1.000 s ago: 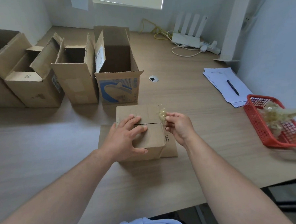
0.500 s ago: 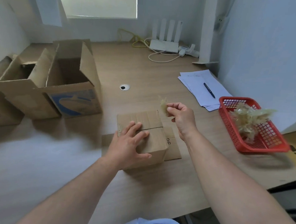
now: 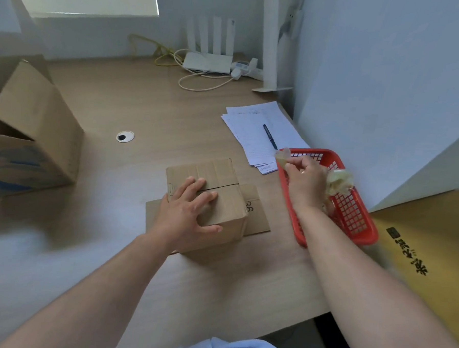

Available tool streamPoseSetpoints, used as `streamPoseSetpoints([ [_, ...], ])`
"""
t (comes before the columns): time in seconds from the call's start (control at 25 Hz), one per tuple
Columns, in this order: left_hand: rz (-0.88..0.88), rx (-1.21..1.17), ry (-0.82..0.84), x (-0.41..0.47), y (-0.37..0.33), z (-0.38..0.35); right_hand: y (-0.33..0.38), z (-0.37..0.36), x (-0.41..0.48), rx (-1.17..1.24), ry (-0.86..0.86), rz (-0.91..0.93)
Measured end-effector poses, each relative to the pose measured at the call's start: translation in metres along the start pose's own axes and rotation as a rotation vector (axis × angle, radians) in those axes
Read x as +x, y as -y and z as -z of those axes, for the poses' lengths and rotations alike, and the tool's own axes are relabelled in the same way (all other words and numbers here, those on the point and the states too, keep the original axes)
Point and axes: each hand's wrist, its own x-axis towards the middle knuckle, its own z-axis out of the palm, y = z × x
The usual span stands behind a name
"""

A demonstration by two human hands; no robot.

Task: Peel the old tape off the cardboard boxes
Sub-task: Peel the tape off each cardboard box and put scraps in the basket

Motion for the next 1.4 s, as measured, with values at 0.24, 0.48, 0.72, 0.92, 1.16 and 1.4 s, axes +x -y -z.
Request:
streamPoseSetpoints([
  [0.24, 0.012, 0.001, -0.010, 0.023, -0.022, -0.003, -0.044, 0.038, 0.031, -0.432, -0.189, 0.137],
  [0.48, 0.005, -0.028, -0.023, 0.030, -0.026, -0.002, -0.086, 0.047, 0.030, -0.594, 0.048, 0.019],
  [0.72, 0.000, -0.030, -0.017, 0.030, -0.027, -0.002, -0.073, 0.047, 0.028, -0.353, -0.018, 0.052],
  [0.92, 0.002, -0.024, -0.011, 0.022, -0.024, 0.000, -0.038, 0.050, 0.018, -0.295, -0.171, 0.329],
  [1.16, -0.012, -0.028, 0.010, -0.015, -0.006, 0.008, 0.022, -0.017, -0.063, -0.079, 0.462, 0.280],
  [1.4, -0.006, -0.111, -0.005, -0.070, 0.023, 0.012, 0.044, -0.060, -0.124, -0.049, 0.726, -0.019],
])
